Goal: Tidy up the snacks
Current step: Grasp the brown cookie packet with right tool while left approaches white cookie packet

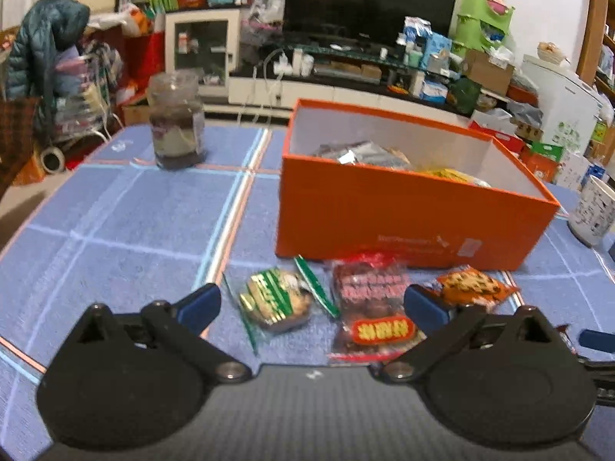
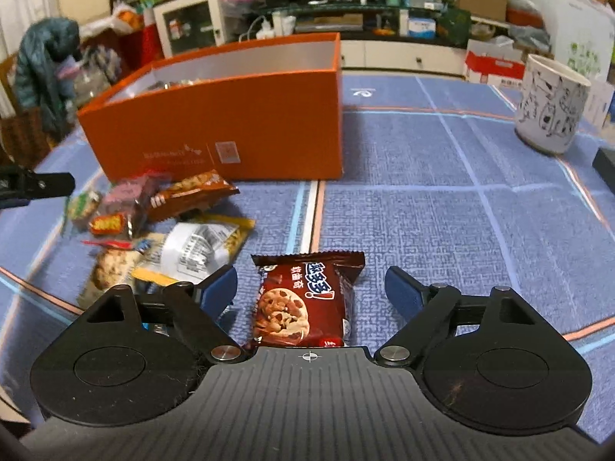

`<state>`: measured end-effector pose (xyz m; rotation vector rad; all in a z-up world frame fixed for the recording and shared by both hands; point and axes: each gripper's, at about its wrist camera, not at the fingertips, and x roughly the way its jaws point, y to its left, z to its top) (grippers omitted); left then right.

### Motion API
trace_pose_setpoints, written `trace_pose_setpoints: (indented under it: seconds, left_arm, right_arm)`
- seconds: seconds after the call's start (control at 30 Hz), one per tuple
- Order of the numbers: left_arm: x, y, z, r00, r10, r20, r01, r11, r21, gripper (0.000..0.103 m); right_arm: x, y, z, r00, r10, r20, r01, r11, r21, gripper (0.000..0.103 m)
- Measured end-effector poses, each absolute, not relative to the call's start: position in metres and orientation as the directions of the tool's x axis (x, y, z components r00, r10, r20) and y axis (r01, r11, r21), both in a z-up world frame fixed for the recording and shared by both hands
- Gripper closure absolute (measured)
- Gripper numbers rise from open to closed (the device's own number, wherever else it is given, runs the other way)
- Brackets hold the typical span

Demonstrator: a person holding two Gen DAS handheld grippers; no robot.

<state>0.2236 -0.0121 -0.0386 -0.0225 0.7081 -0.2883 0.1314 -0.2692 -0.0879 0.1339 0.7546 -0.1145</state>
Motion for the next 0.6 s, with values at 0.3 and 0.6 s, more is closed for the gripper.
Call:
trace_pose_setpoints:
  seconds: [0.3,0.6]
  left_arm:
    - [0.221,-0.018,-0.042,0.709,-0.273,-0.650,0.277,0.956,-0.099,0.003]
    - [0.227,-0.016,-0.044,0.715,-0.252,-0.652,0.253,0.963,-0.095,0.003]
  right_arm:
    - [0.130,-0.270,-0.086,0.721,-0.047,-0.691,0.157,0.983,0.096,0.030]
    - [0.117,-0.250,-0.071,0.766,0.001,-0.643,0.056,0.996,0.067,0.030]
